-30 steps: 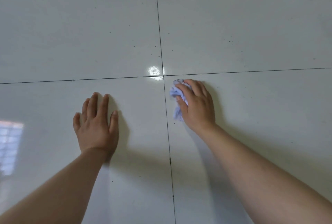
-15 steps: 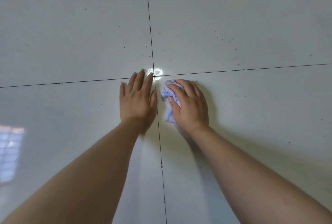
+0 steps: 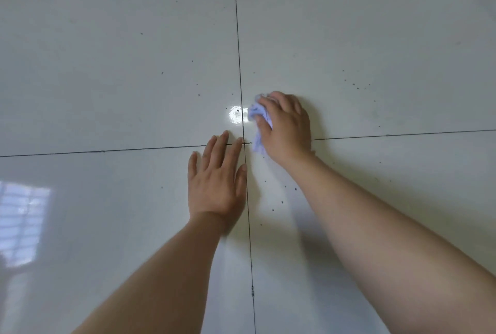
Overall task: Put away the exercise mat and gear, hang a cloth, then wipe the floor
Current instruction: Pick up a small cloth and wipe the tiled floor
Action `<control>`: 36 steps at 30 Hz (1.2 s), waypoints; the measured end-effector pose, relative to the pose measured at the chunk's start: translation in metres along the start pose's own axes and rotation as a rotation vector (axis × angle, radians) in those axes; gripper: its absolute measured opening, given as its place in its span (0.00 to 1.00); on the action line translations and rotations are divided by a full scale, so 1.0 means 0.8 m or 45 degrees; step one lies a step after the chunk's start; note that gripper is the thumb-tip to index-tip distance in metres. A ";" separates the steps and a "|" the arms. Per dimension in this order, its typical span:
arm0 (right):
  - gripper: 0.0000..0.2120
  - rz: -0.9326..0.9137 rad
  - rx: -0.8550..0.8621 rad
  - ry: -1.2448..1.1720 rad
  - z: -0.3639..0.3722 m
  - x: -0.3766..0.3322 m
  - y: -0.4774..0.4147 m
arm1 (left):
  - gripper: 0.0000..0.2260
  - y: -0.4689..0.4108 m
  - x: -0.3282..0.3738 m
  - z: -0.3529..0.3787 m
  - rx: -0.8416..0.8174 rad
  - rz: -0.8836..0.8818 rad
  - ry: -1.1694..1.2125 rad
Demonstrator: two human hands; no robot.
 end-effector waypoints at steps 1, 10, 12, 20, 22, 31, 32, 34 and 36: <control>0.16 -0.103 -0.028 -0.007 -0.002 0.001 0.011 | 0.24 0.000 0.000 0.000 0.004 -0.008 -0.008; 0.15 0.381 0.206 -0.070 -0.025 0.041 0.060 | 0.27 0.001 0.002 -0.003 -0.026 -0.034 -0.019; 0.15 0.220 0.103 -0.065 -0.027 0.030 0.085 | 0.27 0.001 0.003 -0.002 -0.040 -0.023 -0.010; 0.15 0.253 0.010 0.049 -0.042 0.036 0.129 | 0.26 0.005 0.004 -0.003 -0.064 0.007 0.027; 0.16 0.319 0.018 0.039 -0.034 0.030 0.116 | 0.25 0.004 0.005 -0.003 -0.033 0.009 0.034; 0.16 0.200 0.074 0.071 -0.033 0.018 0.245 | 0.23 0.008 0.017 -0.004 0.011 0.076 -0.111; 0.16 0.172 0.052 0.066 -0.037 0.022 0.258 | 0.22 0.009 0.024 -0.007 0.004 0.089 -0.178; 0.15 0.134 0.022 0.078 -0.048 0.029 0.280 | 0.20 0.018 0.044 -0.013 0.011 0.106 -0.177; 0.15 0.107 -0.023 0.123 -0.064 0.037 0.300 | 0.19 0.040 0.068 -0.015 0.021 0.090 -0.069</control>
Point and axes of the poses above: each hand's wrist, its own y-axis away from the middle knuckle, its own z-axis out of the palm, x = y × z, the point moved 2 cm from there along -y, towards the middle knuckle, and after that the axes turned 10 degrees about z, right-handed, at the moved point
